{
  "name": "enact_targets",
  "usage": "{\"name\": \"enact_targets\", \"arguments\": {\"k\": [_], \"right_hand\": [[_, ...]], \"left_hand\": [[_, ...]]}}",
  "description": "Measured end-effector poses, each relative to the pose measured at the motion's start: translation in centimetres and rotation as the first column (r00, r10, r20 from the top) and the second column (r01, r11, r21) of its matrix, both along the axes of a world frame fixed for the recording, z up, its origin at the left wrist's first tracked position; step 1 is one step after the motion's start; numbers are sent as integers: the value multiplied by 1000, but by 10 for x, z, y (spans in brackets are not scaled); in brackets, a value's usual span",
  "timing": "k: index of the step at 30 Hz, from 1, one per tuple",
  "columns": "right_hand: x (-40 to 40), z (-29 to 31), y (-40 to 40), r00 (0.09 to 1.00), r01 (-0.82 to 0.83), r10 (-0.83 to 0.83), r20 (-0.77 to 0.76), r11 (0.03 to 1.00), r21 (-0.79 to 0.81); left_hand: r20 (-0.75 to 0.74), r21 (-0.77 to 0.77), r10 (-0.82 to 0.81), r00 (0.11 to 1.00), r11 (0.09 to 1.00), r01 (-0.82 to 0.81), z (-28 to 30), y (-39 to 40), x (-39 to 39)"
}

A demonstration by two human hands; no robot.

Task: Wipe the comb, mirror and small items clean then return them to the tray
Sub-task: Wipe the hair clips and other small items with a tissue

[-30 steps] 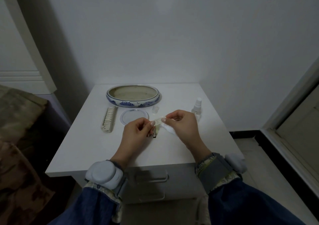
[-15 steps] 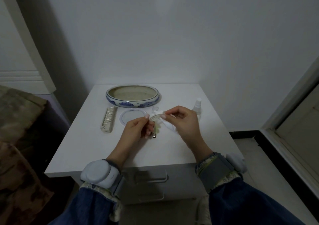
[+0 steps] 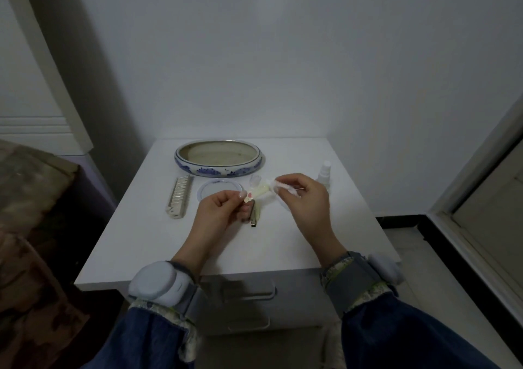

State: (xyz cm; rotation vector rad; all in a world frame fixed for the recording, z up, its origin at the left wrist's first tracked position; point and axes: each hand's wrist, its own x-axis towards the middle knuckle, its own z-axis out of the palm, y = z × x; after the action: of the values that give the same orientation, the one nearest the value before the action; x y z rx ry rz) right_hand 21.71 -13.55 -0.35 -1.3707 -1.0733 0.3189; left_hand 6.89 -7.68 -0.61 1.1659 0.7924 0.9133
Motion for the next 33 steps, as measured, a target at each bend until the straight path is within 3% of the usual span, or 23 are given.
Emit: {"name": "enact_targets", "arguments": {"k": [4, 9, 14, 19, 25, 27, 33], "right_hand": [[-1, 3, 0, 997, -37, 38, -72, 999, 24], [-10, -5, 2, 978, -128, 127, 168, 992, -2], [-10, -11, 2, 956, -99, 90, 279, 995, 18], [2, -9, 3, 990, 71, -76, 120, 996, 50], [-4, -3, 1, 980, -98, 89, 179, 994, 43], [-4, -5, 2, 980, -71, 65, 189, 997, 23], [7, -2, 2, 997, 49, -52, -53, 997, -51]], "left_hand": [[1, 55, 80, 997, 995, -80, -2, 2, 1], [-50, 76, 41, 998, 996, -37, -7, 3, 1], [-75, 69, 1, 997, 998, 5, -7, 4, 1], [-57, 49, -10, 998, 999, 13, -5, 0, 0], [-57, 51, 30, 998, 998, -27, -4, 0, 0], [-70, 61, -19, 997, 998, 24, -4, 0, 0], [52, -4, 7, 999, 1000, -7, -1, -1, 1]]}}
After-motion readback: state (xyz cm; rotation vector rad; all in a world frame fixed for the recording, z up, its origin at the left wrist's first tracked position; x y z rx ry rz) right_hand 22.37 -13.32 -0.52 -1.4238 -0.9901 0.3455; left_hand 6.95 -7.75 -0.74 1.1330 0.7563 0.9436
